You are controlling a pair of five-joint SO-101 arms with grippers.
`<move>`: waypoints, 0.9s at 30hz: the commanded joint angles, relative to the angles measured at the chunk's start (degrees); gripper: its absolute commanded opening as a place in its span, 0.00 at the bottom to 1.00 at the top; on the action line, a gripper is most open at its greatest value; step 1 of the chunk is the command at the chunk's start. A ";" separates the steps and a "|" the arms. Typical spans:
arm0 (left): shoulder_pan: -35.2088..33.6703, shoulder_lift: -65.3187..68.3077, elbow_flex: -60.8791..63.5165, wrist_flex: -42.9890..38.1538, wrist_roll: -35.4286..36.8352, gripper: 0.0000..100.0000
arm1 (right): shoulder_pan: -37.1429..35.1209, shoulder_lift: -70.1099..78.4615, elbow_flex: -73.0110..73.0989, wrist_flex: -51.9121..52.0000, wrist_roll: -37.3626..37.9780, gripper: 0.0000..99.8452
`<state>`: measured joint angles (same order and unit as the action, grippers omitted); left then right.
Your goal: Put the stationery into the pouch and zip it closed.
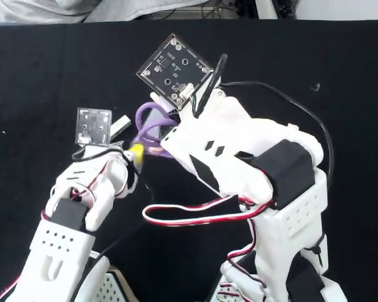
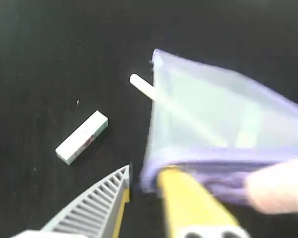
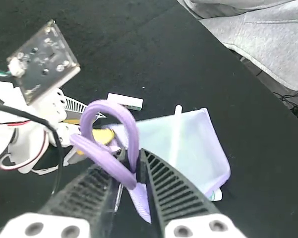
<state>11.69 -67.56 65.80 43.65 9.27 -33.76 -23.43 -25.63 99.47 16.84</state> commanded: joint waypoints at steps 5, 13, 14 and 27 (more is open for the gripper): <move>-0.13 -2.29 0.04 -0.53 0.44 0.03 | 0.62 -1.98 -0.40 1.58 -0.09 0.01; -0.48 -1.32 -0.40 0.53 0.53 0.03 | 1.05 -2.24 -0.92 1.67 0.09 0.01; -0.48 -1.32 -0.40 0.53 0.53 0.03 | 1.05 -2.68 -0.66 1.67 0.18 0.01; -4.18 -1.41 -0.22 0.26 2.55 0.03 | 18.37 -8.13 2.86 1.67 4.57 0.01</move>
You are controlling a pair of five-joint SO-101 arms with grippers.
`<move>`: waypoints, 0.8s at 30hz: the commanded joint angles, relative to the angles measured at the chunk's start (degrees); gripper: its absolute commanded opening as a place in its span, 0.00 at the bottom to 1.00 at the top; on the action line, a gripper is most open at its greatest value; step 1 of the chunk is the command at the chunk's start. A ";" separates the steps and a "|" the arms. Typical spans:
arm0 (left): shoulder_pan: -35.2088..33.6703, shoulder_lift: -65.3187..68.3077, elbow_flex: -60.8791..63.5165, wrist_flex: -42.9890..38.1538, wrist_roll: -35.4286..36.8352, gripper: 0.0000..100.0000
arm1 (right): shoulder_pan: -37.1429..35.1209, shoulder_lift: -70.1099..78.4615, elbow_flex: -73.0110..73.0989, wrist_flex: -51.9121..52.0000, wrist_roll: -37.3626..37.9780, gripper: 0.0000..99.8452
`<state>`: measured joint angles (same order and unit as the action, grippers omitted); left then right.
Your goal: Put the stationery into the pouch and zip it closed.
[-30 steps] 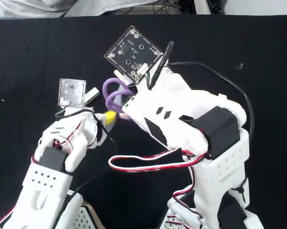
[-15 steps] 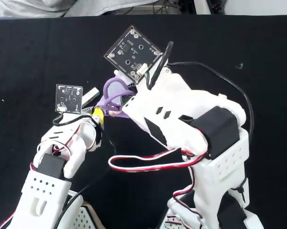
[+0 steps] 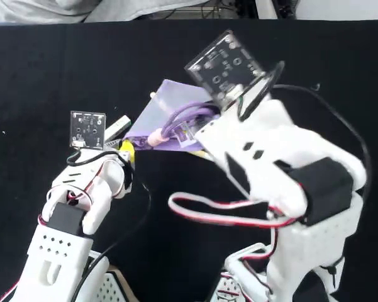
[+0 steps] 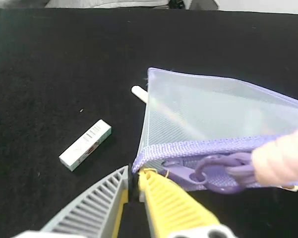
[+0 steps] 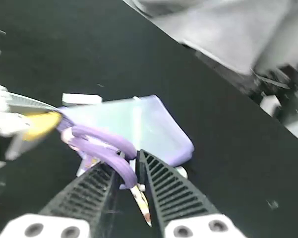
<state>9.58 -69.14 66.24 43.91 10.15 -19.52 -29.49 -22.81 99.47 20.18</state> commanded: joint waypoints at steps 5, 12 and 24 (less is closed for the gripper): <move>-2.51 0.26 -0.48 0.09 1.76 0.03 | 7.47 -2.15 0.40 1.67 1.58 0.01; -2.51 0.26 -0.31 -0.09 1.76 0.03 | 16.62 -2.15 0.48 1.67 6.33 0.01; -2.51 0.26 -0.31 -0.18 1.93 0.03 | 26.81 -2.15 -0.04 1.67 11.87 0.01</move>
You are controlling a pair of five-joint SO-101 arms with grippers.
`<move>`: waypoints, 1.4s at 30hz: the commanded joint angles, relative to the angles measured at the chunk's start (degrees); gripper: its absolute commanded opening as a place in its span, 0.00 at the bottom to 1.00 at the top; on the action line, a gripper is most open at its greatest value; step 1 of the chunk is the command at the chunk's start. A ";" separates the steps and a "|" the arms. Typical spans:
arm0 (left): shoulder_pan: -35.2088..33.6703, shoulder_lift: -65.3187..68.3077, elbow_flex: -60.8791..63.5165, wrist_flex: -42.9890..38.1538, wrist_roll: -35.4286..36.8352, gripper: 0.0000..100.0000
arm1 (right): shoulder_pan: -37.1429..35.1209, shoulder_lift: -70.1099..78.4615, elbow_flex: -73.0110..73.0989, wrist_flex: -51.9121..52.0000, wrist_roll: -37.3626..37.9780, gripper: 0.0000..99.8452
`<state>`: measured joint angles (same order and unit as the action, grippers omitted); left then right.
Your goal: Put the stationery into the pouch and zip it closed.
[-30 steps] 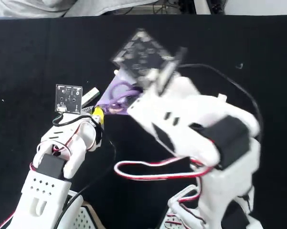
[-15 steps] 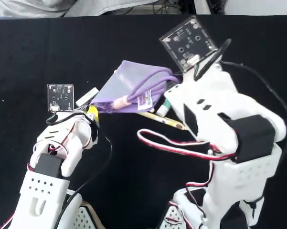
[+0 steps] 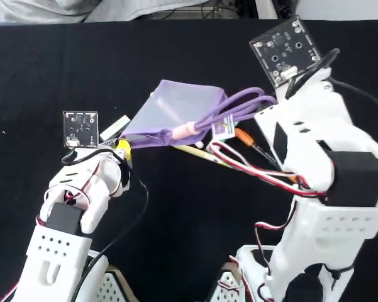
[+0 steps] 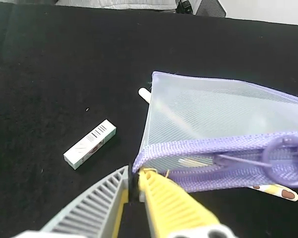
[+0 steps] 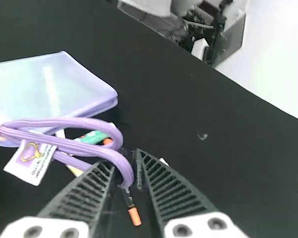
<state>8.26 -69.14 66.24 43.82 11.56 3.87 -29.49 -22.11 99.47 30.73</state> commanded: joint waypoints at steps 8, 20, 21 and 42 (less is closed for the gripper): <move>-1.19 0.26 -0.31 -0.09 0.53 0.03 | 9.05 -2.15 -0.84 1.58 4.31 0.01; -1.19 -0.09 -0.31 -0.09 0.62 0.03 | 16.44 -1.80 -6.20 1.32 5.89 0.01; -1.19 -0.18 -0.31 -0.09 0.62 0.03 | 16.62 -1.80 -6.29 1.32 7.12 0.01; -1.27 -0.26 -0.31 0.00 0.62 0.03 | 19.69 -1.71 -10.07 0.09 6.59 0.01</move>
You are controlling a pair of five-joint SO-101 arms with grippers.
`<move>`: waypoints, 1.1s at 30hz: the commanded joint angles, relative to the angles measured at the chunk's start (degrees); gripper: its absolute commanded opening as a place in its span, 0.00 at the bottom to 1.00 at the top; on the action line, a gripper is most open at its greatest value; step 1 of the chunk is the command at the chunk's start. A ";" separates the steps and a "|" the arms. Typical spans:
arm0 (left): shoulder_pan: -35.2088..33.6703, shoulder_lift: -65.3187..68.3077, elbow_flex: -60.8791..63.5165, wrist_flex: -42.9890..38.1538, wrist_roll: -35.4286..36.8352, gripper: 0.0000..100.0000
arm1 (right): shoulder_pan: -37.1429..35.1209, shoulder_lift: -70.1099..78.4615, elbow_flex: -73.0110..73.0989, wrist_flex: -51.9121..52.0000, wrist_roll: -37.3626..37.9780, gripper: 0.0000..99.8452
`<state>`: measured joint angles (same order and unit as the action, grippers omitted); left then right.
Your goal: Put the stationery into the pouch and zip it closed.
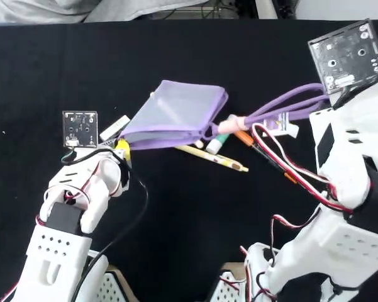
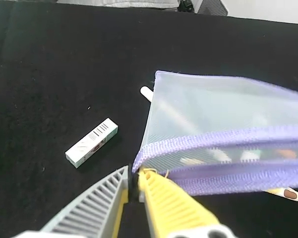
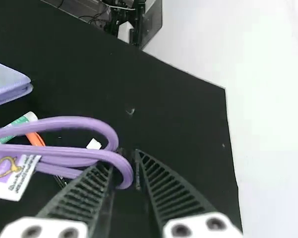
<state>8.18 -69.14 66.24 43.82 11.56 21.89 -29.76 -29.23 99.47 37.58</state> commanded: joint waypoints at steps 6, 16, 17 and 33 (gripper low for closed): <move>-1.19 -0.26 -0.40 -0.09 0.62 0.03 | 1.23 -1.71 -2.95 0.53 -1.41 0.01; -1.10 -0.26 -0.75 -0.09 0.62 0.03 | -3.96 -3.12 -3.30 1.32 -4.40 0.01; -1.10 -0.26 -0.75 -0.09 0.62 0.03 | -4.92 -4.00 -3.30 1.32 -4.40 0.01; 3.30 -0.26 -6.20 4.40 3.43 0.03 | -19.87 -12.88 10.95 1.76 -4.31 0.20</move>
<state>9.85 -69.14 63.96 48.04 14.37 4.92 -41.98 -22.73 99.47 33.36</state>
